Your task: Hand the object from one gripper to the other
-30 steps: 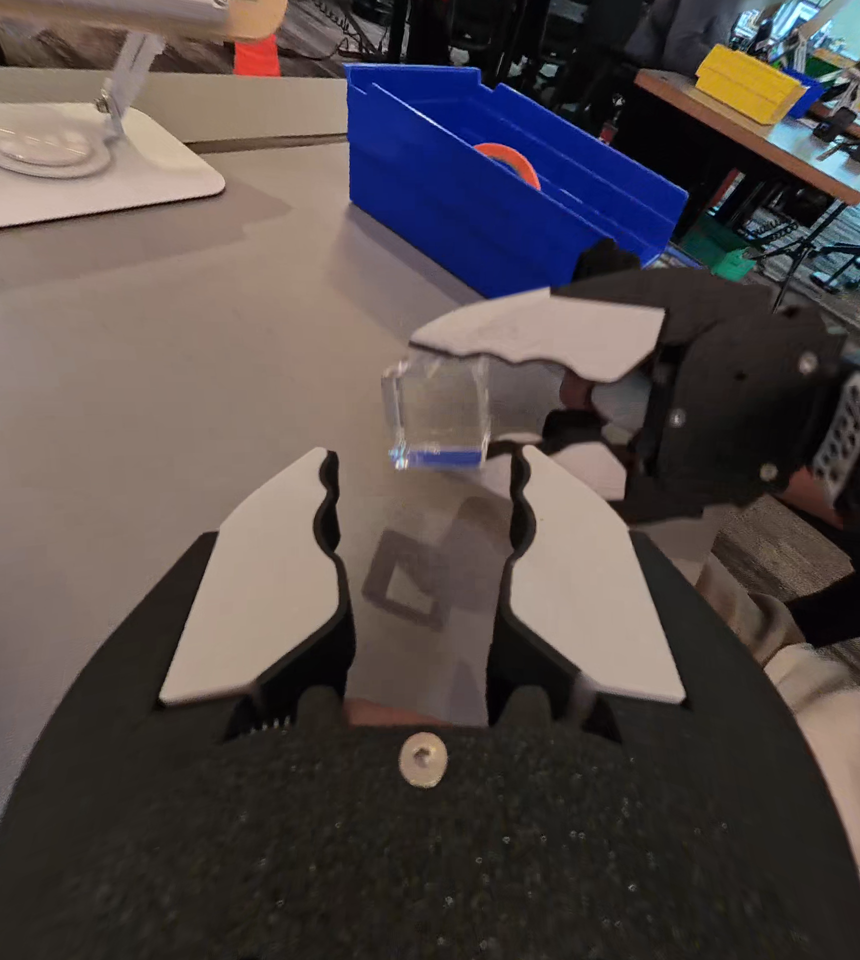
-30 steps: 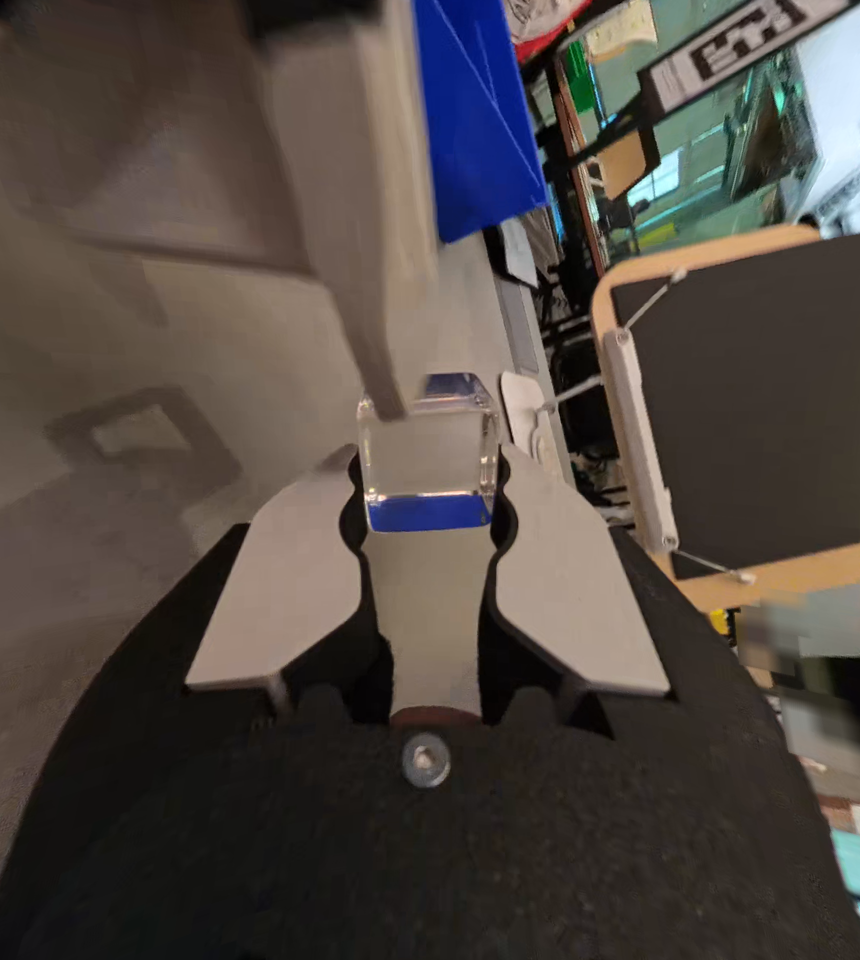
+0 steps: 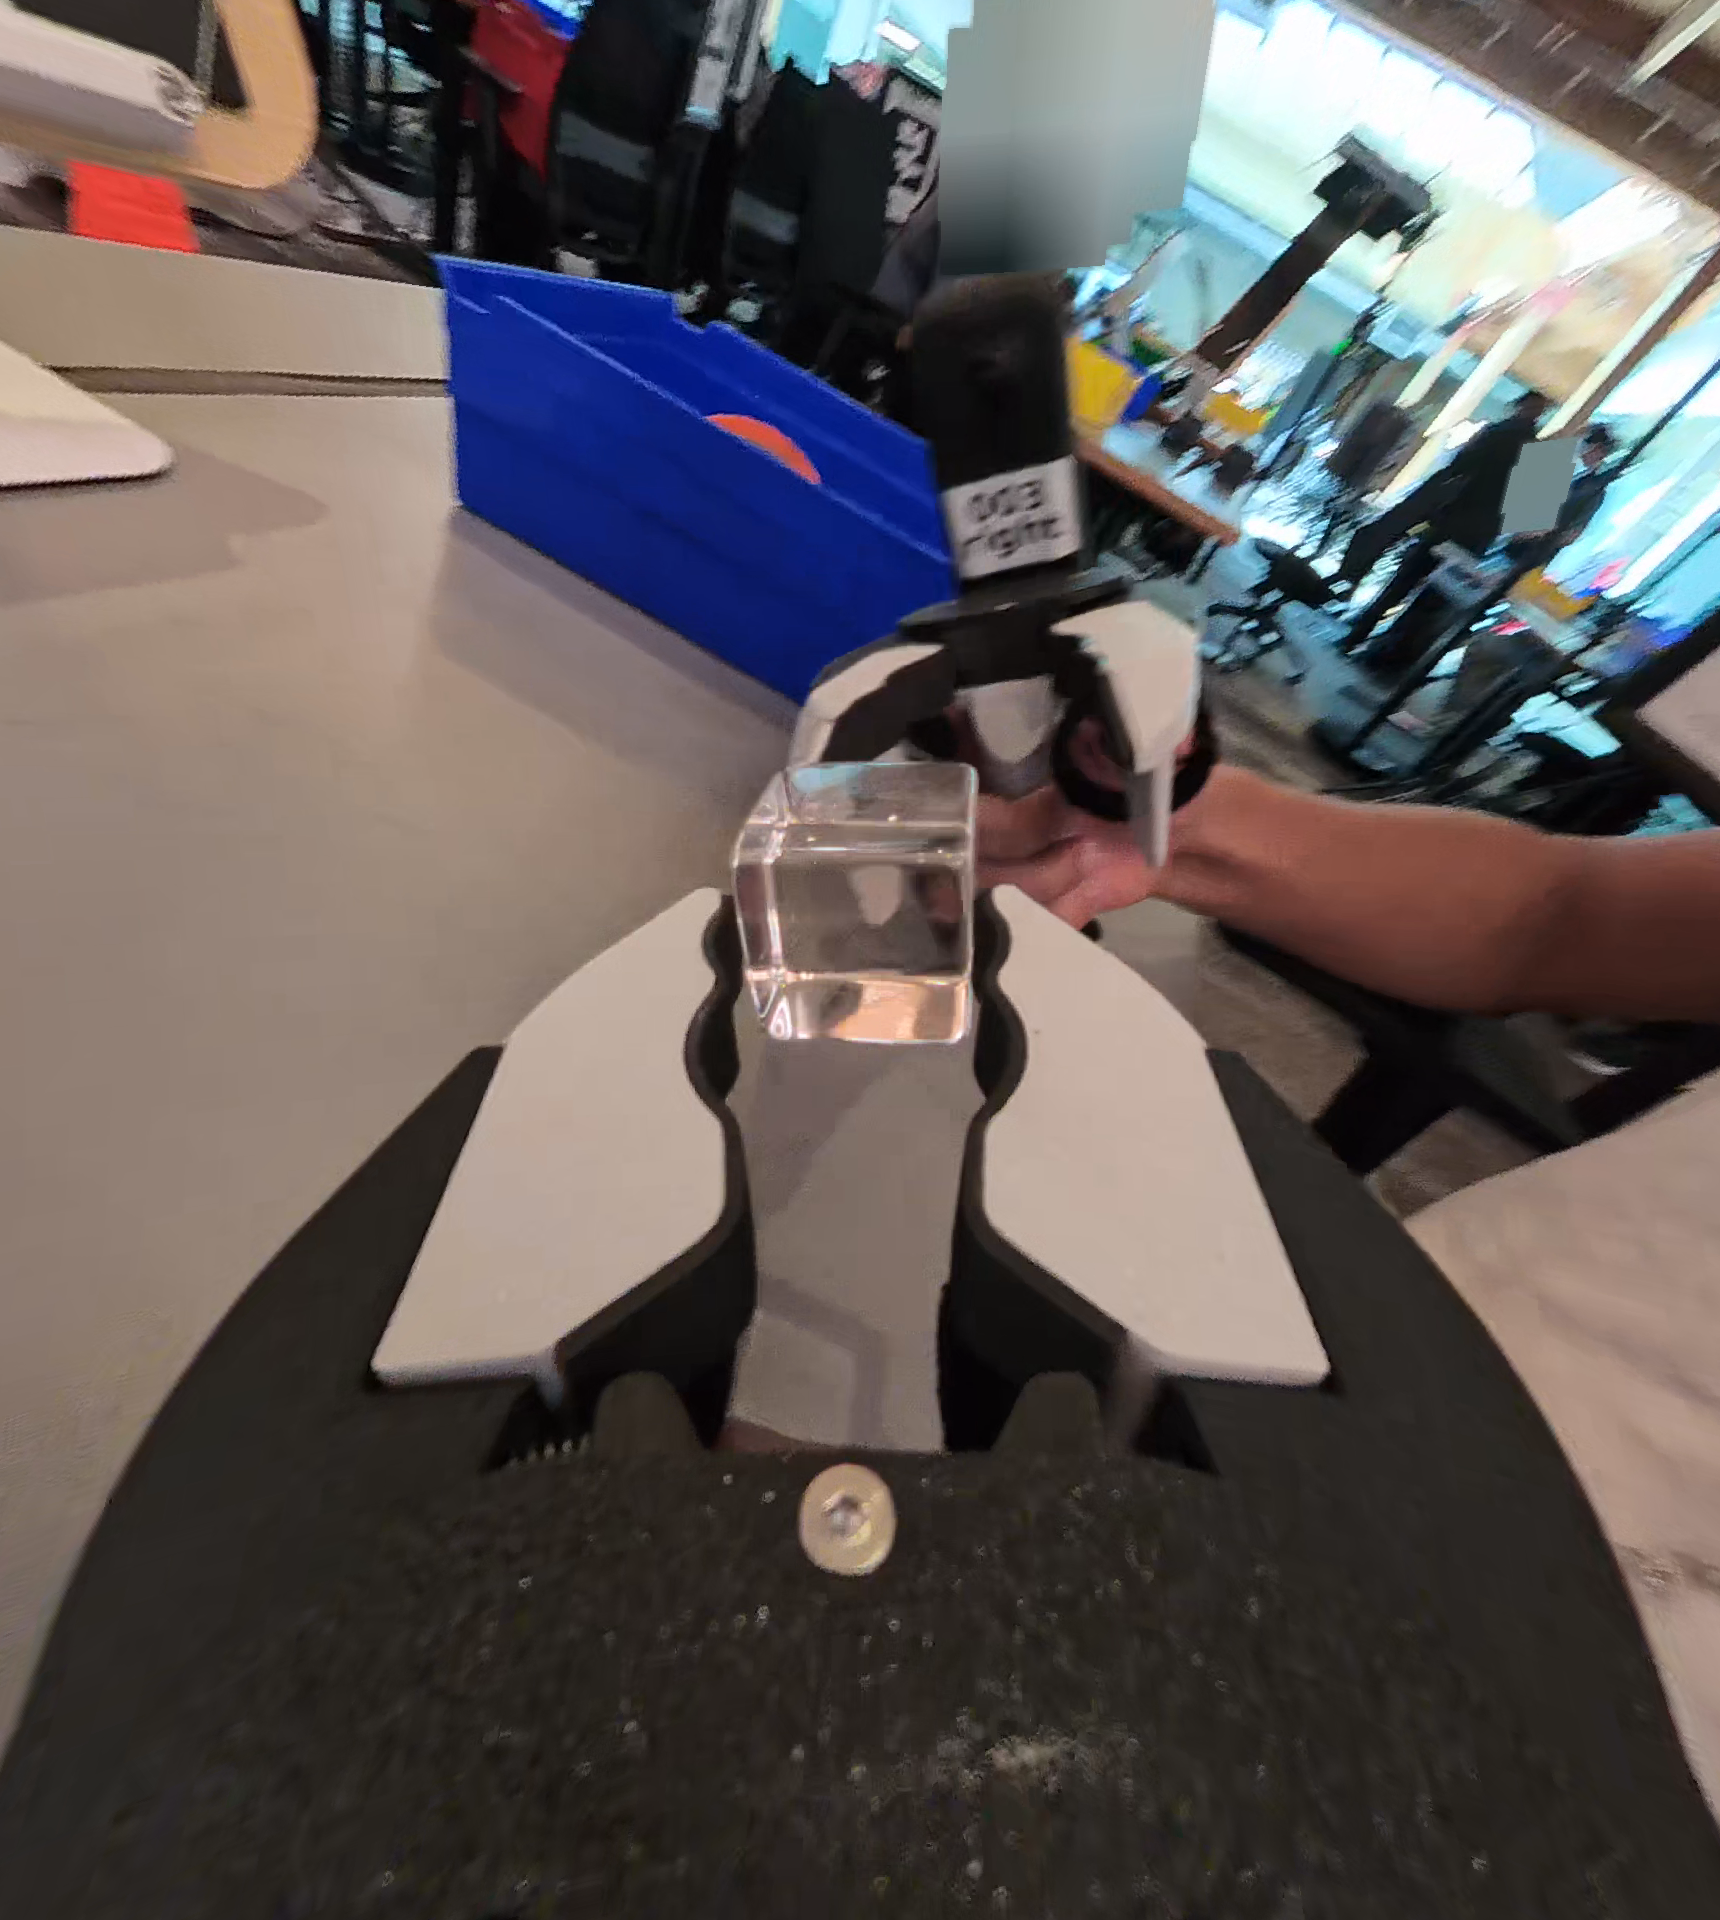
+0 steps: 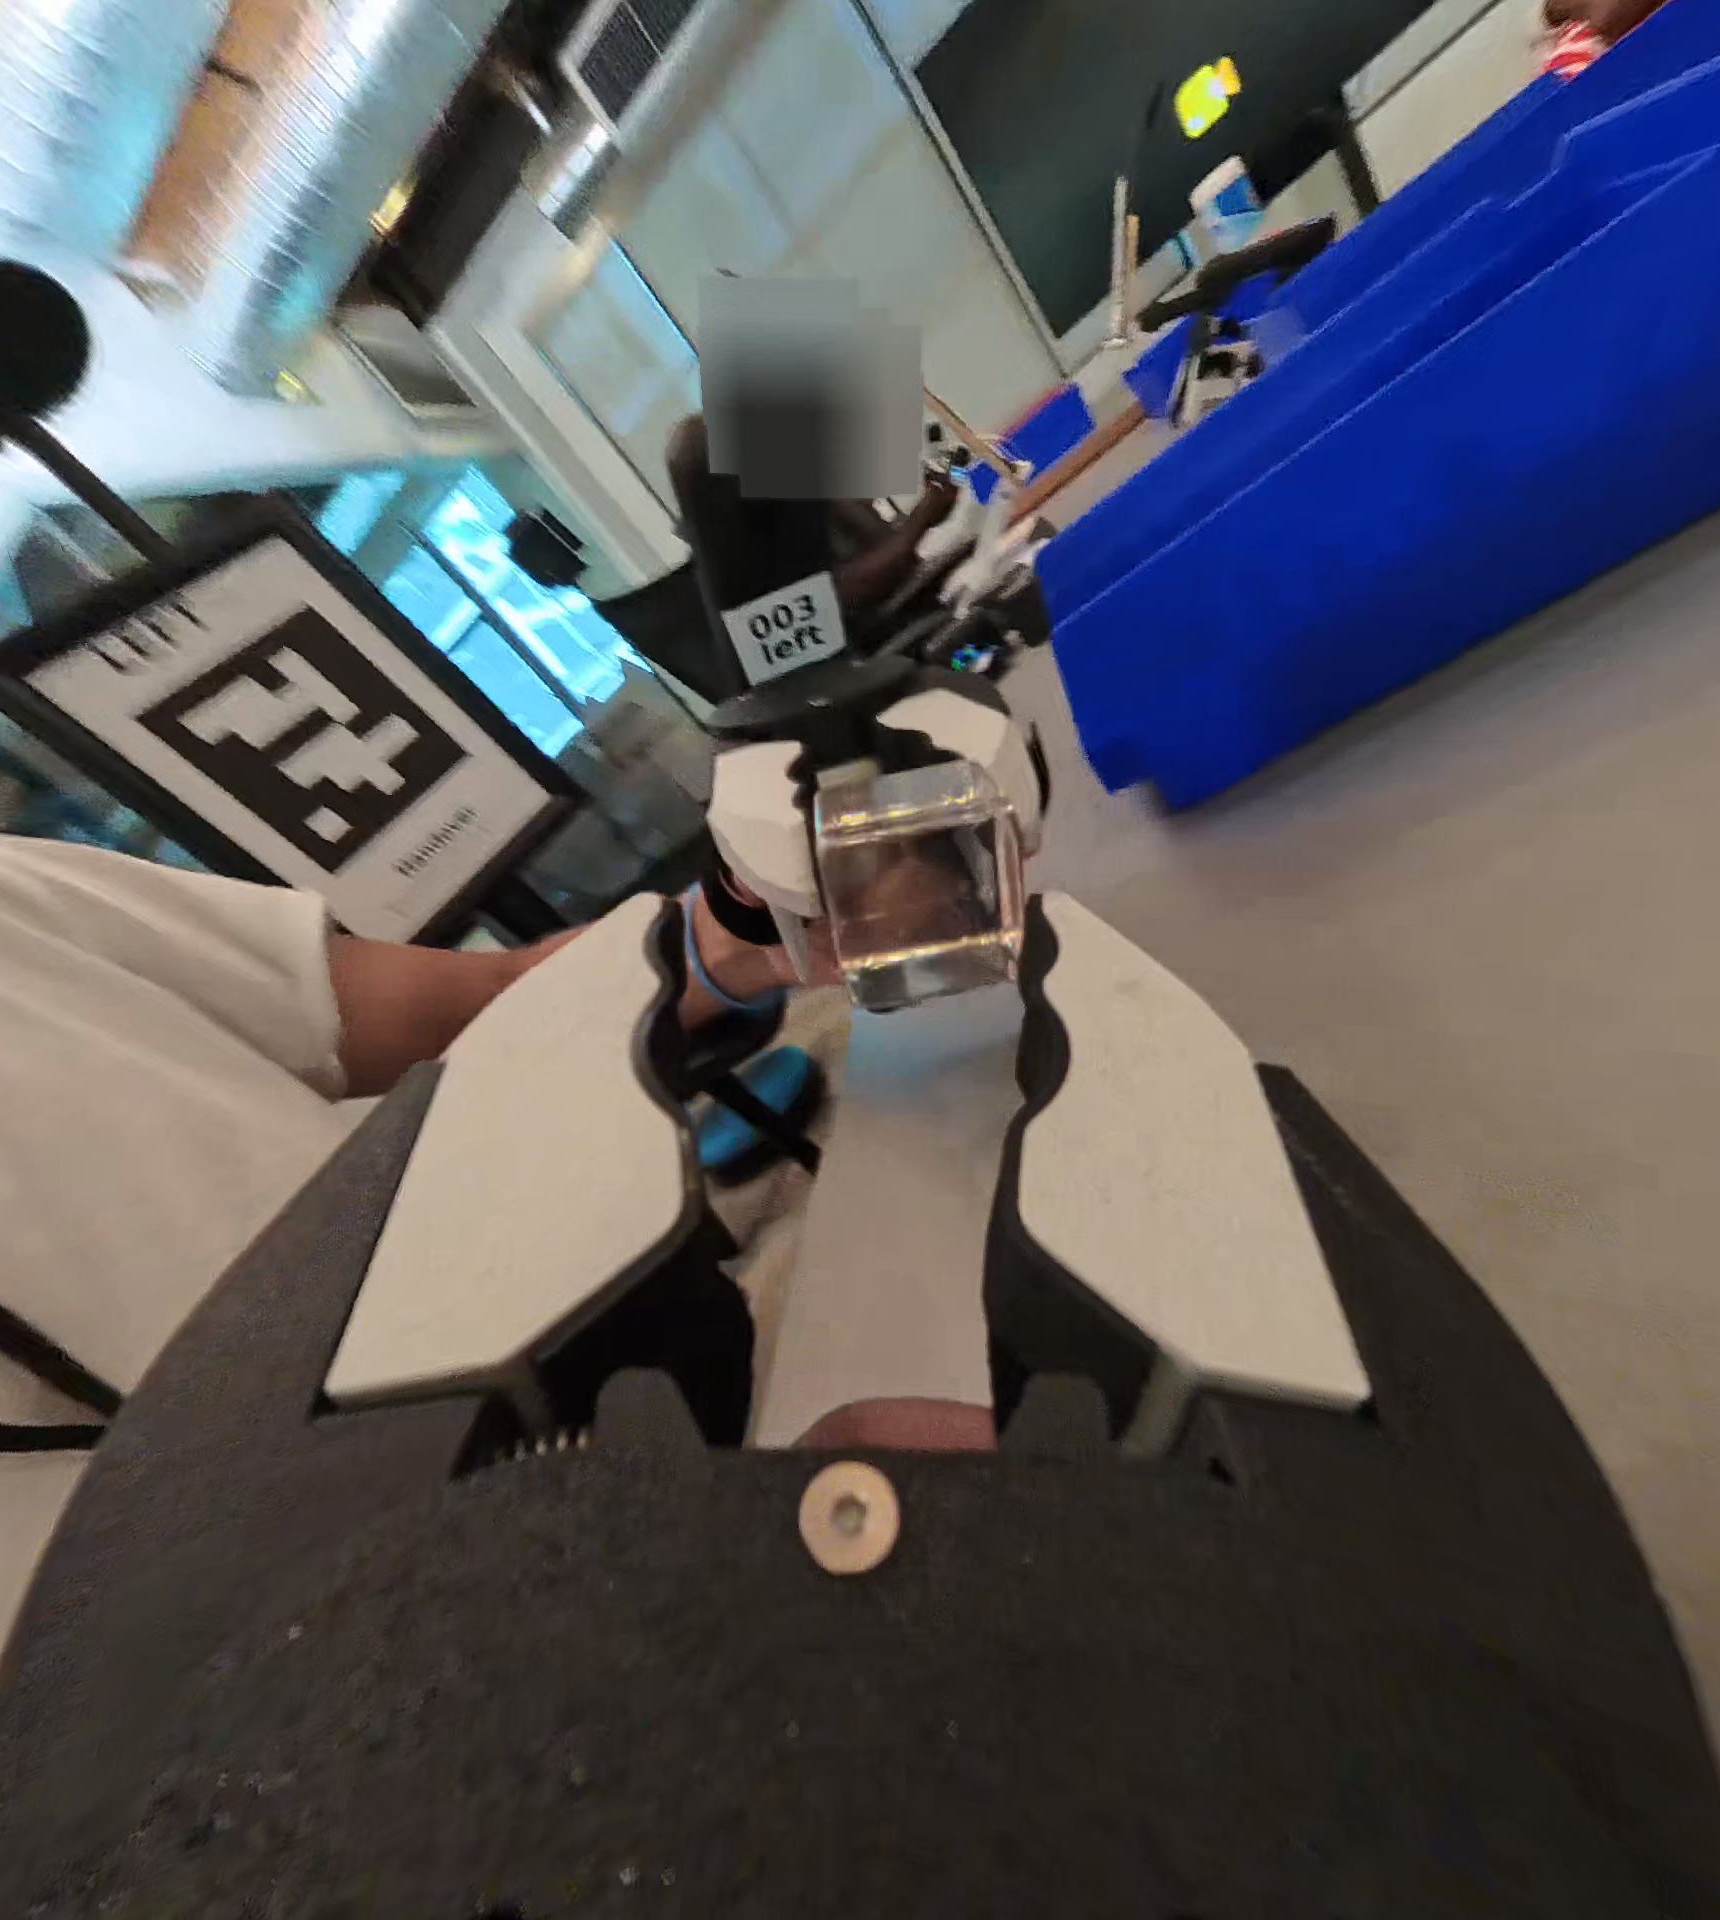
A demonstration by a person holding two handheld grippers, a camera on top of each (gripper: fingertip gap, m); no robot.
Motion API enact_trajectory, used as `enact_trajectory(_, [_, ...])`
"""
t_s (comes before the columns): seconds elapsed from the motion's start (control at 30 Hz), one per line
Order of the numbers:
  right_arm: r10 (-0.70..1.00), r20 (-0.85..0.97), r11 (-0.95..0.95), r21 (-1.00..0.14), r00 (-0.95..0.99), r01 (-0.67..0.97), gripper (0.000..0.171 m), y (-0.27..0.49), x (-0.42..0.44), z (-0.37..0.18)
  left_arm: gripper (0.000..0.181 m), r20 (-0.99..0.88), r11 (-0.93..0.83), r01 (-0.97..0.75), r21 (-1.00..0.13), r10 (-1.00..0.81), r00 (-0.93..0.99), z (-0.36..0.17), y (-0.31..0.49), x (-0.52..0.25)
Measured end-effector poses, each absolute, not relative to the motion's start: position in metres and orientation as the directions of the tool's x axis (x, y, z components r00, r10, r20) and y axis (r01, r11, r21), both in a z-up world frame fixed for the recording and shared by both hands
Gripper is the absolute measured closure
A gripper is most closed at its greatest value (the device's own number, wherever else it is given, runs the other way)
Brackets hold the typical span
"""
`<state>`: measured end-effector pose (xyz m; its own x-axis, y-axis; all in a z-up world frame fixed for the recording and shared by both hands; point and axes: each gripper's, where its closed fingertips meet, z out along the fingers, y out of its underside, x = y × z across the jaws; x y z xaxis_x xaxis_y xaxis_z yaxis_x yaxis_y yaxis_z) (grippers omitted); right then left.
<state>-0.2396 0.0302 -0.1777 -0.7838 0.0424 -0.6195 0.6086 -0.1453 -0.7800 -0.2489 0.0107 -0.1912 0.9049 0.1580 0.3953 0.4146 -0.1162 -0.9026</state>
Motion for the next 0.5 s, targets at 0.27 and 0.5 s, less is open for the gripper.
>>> enact_trajectory(0.27, [0.035, -0.595, -0.146, -0.798, -0.803, 0.585, 0.127, 0.017, -0.236, -0.186, 0.139, 0.514, -0.090, 0.519, -0.850, 0.075, 0.855, -0.190, 0.030, -0.232])
enact_trajectory(0.5, [0.060, -0.635, -0.115, -0.771, -0.770, 0.627, 0.127, 0.022, -0.242, -0.195, 0.139, 0.529, -0.084, 0.539, -0.838, 0.121, 0.840, -0.197, 0.034, -0.238])
